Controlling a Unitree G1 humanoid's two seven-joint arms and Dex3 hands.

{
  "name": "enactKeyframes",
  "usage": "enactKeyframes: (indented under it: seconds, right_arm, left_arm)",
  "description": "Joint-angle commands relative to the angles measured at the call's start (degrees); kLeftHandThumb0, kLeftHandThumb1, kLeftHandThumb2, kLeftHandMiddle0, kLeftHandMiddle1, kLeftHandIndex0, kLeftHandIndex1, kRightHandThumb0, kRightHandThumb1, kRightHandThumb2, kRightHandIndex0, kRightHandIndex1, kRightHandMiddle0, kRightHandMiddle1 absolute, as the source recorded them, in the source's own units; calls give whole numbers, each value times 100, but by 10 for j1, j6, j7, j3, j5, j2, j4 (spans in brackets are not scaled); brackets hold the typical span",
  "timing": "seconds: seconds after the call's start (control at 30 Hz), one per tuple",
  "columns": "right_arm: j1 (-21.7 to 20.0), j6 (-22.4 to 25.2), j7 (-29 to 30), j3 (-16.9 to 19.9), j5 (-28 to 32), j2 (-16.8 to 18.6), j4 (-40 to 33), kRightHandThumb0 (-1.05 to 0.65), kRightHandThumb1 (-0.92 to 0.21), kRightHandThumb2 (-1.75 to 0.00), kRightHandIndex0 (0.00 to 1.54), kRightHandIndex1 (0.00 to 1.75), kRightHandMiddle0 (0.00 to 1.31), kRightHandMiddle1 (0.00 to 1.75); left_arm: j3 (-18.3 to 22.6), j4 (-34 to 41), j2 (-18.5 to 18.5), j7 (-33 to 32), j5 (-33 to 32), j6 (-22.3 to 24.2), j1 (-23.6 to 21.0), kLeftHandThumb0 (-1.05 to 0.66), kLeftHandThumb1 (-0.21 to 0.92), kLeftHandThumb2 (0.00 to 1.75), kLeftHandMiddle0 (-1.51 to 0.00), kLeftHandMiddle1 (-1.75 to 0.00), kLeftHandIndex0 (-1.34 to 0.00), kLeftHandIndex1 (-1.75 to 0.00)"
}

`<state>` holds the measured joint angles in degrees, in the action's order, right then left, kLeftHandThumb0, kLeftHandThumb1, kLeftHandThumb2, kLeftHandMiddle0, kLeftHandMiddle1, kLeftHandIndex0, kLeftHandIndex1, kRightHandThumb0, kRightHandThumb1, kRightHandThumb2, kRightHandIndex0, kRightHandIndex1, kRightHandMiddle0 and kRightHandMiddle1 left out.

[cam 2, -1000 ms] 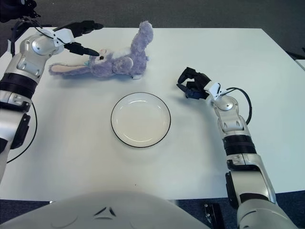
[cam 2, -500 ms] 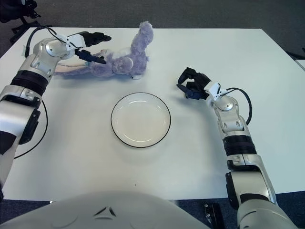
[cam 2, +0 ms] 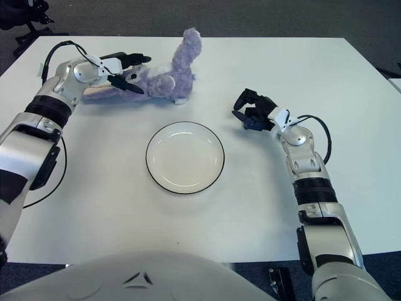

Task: Put the doll into the plate.

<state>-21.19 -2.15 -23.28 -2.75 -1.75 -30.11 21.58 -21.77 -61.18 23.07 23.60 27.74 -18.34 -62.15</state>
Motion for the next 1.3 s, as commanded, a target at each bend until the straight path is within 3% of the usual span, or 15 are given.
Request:
enactKeyframes:
  seconds: [0.0,0.3,0.43,0.57,0.67,0.77,0.87,0.93,1.03,1.27]
  right_arm:
    - [39,26,-7,-16,-20,5,23,-35,-92,-50,75,134,21,172]
    - [44,23,10,-8,-16,14,21,-35,-92,-49,75,135,22,171]
    - [50,10,38,12,-3,32,21,-35,-92,-48,76,136,23,170]
    - [57,-34,73,41,17,60,31,-35,-92,-43,76,138,29,164]
    - [58,-115,99,87,66,111,62,-36,-92,-38,77,146,35,159]
    - [46,-175,95,123,117,152,106,-36,-92,-37,76,157,37,158]
    - [37,-208,86,140,139,167,133,-36,-91,-39,75,166,36,160]
    - [33,-224,79,151,153,176,146,-36,-85,-54,75,171,31,168]
    - [27,-239,76,164,165,185,158,-36,-82,-63,76,173,29,172]
    - [24,-232,119,189,168,211,150,-36,-80,-67,77,175,28,174]
  left_arm:
    - [-3,-6,-2,-10,7,-8,-17,-86,88,1,-17,0,-14,0]
    - [-2,-5,-5,-8,3,-13,-8,-88,89,1,-17,0,-13,0]
    - [0,-4,-6,4,-3,-16,-1,-89,90,1,-17,0,-13,0]
    - [0,-4,-6,8,-5,-19,1,-90,91,1,-18,0,-13,0]
    - [-1,-4,-6,11,-5,-20,3,-90,91,1,-18,0,-13,0]
    - [-1,-4,-6,12,-5,-21,4,-90,92,1,-18,0,-13,0]
    - [-1,-4,-6,12,-5,-21,5,-90,92,1,-18,0,-14,0]
    - [-1,-3,-6,12,-5,-20,5,-90,92,1,-18,0,-14,0]
    - [-1,-3,-6,12,-5,-20,5,-90,92,1,-19,0,-14,0]
    - [-1,-4,-7,9,-5,-20,8,-89,92,2,-19,-1,-15,-1]
